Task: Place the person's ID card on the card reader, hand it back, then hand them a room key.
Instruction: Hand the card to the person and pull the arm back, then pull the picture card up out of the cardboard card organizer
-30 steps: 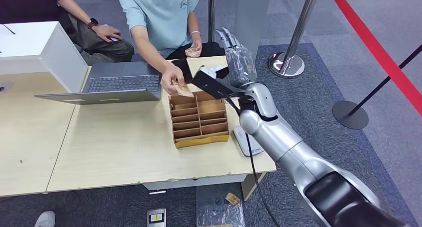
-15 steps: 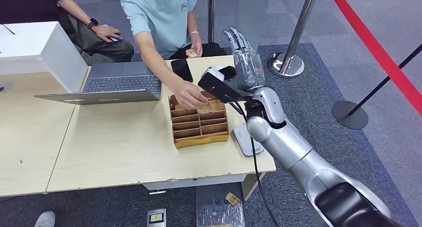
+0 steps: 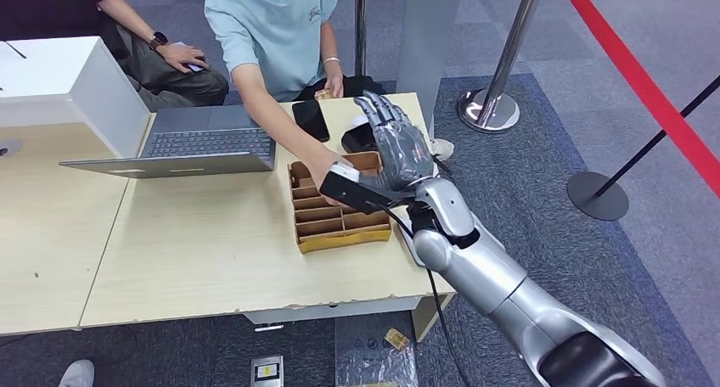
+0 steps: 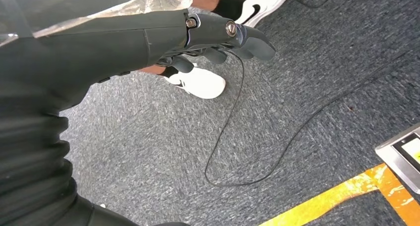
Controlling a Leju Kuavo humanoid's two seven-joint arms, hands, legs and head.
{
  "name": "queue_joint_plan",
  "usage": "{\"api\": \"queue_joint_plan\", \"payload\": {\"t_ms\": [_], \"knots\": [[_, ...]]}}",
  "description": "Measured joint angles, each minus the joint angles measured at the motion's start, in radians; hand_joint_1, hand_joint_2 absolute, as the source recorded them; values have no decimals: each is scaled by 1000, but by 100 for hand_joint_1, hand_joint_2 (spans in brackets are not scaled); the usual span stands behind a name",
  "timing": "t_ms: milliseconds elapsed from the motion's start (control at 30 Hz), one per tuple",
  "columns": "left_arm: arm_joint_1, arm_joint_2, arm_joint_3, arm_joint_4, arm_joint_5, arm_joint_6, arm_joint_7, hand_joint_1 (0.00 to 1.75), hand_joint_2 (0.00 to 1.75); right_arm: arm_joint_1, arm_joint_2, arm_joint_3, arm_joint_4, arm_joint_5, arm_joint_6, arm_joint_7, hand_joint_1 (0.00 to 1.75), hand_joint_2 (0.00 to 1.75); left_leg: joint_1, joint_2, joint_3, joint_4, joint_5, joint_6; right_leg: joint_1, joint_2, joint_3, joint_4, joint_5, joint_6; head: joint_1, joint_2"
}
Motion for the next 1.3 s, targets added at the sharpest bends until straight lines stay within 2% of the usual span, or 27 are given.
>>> {"api": "queue_joint_plan", "payload": {"t_ms": [833, 933, 1000, 1067, 1167, 1267, 1300], "knots": [[7, 0, 0, 0, 6, 3, -5, 0, 175, 42, -33, 19, -28, -7, 25, 18, 3, 175, 0, 0, 0, 0, 0, 0, 0, 0, 0, 0, 0, 0, 0, 0], [8, 0, 1, 0, 8, 3, -5, 0, 175, 50, -36, 19, -26, -10, 25, 19, 20, 175, 0, 0, 0, 0, 0, 0, 0, 0, 0, 0, 0, 0, 0, 0], [8, 0, 1, 0, 10, 3, -5, 0, 175, 54, -38, 19, -25, -10, 26, 19, 85, 175, 0, 0, 0, 0, 0, 0, 0, 0, 0, 0, 0, 0, 0, 0], [8, 0, 1, 0, 12, 3, -5, 0, 175, 58, -40, 19, -22, -10, 28, 19, 140, 175, 0, 0, 0, 0, 0, 0, 0, 0, 0, 0, 0, 0, 0, 0], [8, 0, 1, 0, 13, 3, -5, 0, 175, 67, -41, 20, -19, -10, 31, 19, 134, 175, 0, 0, 0, 0, 0, 0, 0, 0, 0, 0, 0, 0, 0, 0], [8, 0, 1, 0, 14, 3, -5, 0, 175, 75, -43, 20, -13, -10, 31, 19, 137, 175, 0, 0, 0, 0, 0, 0, 0, 0, 0, 0, 0, 0, 0, 0], [8, 0, 1, 0, 14, 3, -5, 0, 175, 77, -43, 20, -12, -10, 31, 19, 125, 175, 0, 0, 0, 0, 0, 0, 0, 0, 0, 0, 0, 0, 0, 0]]}}
